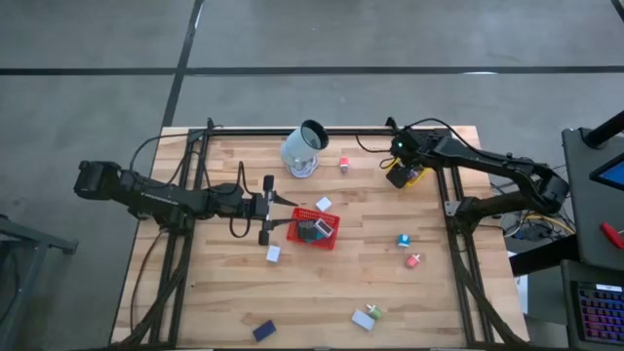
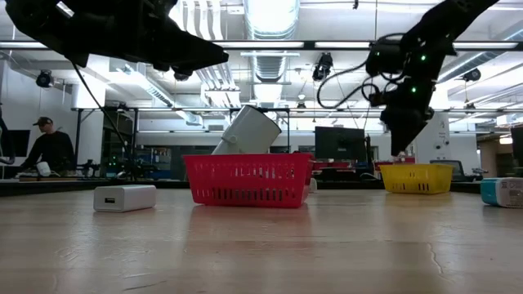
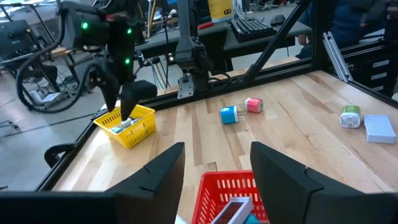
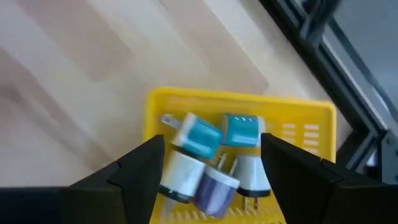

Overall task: Pick & Place Office items
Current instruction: Put the blue charger adapter into the yellow basket

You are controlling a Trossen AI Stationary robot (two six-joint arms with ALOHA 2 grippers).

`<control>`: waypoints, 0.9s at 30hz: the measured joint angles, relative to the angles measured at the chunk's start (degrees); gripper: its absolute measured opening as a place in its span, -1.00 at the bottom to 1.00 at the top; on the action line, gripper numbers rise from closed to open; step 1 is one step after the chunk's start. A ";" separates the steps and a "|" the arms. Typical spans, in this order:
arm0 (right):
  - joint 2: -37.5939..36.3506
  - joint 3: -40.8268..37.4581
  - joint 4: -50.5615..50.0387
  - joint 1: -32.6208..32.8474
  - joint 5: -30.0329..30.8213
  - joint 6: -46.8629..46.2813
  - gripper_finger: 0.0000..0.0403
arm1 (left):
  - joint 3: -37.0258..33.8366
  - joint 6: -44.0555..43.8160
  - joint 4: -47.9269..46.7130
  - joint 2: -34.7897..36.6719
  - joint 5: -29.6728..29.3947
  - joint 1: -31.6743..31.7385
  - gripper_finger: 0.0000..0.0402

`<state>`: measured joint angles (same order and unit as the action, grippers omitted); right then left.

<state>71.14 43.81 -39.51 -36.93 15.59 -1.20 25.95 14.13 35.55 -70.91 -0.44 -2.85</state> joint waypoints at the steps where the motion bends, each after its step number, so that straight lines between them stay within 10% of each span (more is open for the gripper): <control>1: -0.82 0.00 0.07 0.93 0.00 -0.10 0.27 | -0.01 0.00 -0.02 0.00 -0.01 0.02 -0.07; 27: -8.87 0.02 -15.68 35.52 -9.90 -28.69 0.24 | -0.01 -0.67 -0.08 0.00 -0.01 0.00 -0.07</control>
<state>62.27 43.83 -55.20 -1.41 5.69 -29.90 25.93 13.46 35.46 -70.91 -0.45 -2.85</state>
